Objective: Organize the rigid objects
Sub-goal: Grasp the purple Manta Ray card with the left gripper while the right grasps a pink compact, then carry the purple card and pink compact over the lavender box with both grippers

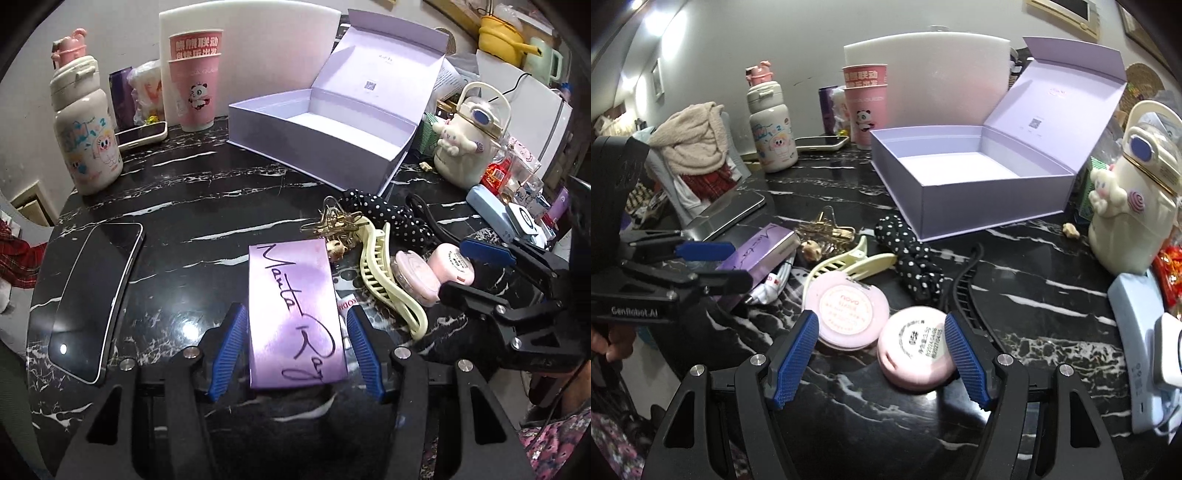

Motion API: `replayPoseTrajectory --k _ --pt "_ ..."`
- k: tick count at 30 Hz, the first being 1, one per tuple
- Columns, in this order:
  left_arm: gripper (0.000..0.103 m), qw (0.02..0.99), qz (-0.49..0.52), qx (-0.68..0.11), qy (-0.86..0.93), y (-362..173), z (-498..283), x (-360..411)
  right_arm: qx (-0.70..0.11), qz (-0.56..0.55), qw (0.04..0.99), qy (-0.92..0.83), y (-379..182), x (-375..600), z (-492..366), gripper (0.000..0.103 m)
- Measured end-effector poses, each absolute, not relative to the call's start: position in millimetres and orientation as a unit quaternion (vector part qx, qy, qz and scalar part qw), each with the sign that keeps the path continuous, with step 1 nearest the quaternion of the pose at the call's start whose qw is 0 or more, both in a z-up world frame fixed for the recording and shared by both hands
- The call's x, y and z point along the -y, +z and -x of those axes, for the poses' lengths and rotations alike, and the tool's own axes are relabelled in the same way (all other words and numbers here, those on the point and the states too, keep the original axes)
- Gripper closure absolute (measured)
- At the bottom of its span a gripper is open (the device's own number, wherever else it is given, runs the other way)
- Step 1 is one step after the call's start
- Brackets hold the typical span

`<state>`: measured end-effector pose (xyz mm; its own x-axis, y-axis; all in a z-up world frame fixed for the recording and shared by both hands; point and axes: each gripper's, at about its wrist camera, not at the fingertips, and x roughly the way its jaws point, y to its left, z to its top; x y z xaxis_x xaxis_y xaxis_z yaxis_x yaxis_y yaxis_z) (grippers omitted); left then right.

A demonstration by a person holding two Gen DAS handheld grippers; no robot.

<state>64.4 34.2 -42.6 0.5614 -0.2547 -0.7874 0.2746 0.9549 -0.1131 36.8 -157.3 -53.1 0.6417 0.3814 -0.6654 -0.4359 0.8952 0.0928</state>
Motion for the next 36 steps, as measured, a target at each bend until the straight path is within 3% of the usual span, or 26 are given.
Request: replayPoseTrajectory --k 16,18,19,36 --pt "0.050 0.886 -0.011 -0.442 -0.141 -52 -82 -34 -0.387 0.027 0.900 0.198 -62 169 -49 0.032" --pt "0.051 0.886 -0.005 -0.441 -0.144 -51 -82 -34 -0.391 0.029 0.898 0.200 -62 168 -50 0.042" --pt "0.051 0.887 -0.005 -0.439 -0.144 -50 -81 -35 -0.389 0.028 0.899 0.197 -62 169 -51 0.052" --pt "0.051 0.898 -0.006 -0.414 -0.151 -23 -75 -28 -0.379 0.018 0.902 0.205 -51 174 -46 0.053"
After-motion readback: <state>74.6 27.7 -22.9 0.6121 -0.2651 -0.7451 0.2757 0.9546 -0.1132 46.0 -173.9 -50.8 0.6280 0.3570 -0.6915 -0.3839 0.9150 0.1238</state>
